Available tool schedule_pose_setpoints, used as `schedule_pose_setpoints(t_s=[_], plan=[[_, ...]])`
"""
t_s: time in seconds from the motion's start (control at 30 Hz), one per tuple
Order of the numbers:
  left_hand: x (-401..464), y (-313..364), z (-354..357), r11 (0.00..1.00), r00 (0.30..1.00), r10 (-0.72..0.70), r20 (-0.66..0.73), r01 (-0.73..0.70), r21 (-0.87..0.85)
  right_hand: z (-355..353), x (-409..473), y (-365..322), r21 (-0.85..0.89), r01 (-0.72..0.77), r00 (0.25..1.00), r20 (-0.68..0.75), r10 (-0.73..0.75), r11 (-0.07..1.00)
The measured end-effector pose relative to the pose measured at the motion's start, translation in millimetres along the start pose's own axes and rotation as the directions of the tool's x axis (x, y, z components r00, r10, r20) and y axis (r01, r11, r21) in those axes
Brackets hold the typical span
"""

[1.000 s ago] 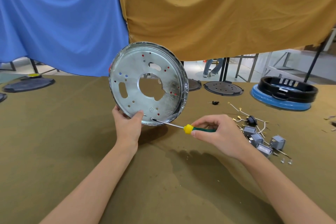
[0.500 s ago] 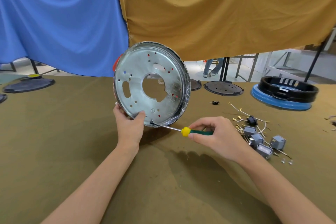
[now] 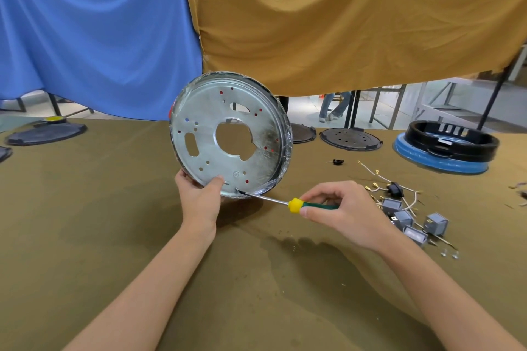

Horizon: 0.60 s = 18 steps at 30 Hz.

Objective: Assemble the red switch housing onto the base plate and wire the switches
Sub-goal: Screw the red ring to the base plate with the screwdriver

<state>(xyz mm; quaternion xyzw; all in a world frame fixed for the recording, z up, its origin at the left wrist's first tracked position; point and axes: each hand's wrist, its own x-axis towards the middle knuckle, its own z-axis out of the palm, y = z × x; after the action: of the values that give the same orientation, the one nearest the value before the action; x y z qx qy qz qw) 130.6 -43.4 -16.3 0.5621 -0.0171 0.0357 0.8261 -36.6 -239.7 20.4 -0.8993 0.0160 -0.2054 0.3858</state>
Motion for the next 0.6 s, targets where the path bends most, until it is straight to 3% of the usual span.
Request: schedule_pose_setpoints(t_s=[0.6], plan=[[-3.7,-1.0,1.5,0.998,0.999,0.052,0.01,-0.053,0.022,3.3,-3.8,-5.5,-0.043,-0.009,1.0,-0.02,0.008,0.999]])
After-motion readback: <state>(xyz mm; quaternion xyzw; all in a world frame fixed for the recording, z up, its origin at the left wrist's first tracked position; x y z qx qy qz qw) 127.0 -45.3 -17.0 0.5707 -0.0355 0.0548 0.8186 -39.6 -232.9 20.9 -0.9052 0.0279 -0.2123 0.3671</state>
